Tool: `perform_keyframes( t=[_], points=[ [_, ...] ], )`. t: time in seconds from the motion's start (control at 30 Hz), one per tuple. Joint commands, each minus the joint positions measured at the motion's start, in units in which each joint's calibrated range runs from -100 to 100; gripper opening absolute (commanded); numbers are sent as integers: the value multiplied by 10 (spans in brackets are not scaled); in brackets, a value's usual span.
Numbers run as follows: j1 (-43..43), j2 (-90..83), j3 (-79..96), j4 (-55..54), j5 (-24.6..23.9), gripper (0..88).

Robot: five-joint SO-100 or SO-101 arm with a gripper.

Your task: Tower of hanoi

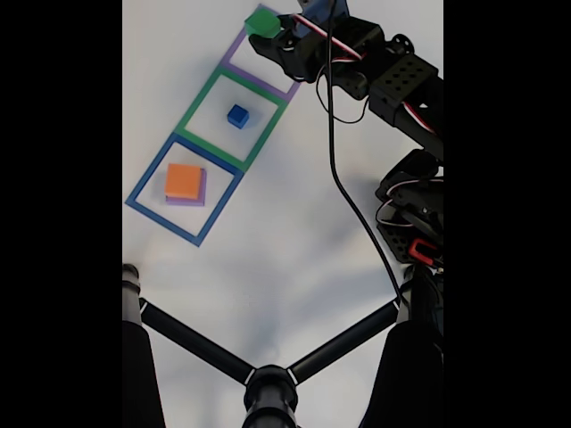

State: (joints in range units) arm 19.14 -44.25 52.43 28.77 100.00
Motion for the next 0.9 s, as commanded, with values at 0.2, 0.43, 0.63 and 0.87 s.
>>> perform_keyframes(
  t=[0.2, 0.43, 0.63, 0.87],
  points=[
    [-142, -92, -362, 485, -85, 48],
    [-227, -110, -443, 578, -131, 48],
    [-297, -123, -443, 592, -143, 49],
    [-357, -140, -336, 506, -108, 41]
  ],
)
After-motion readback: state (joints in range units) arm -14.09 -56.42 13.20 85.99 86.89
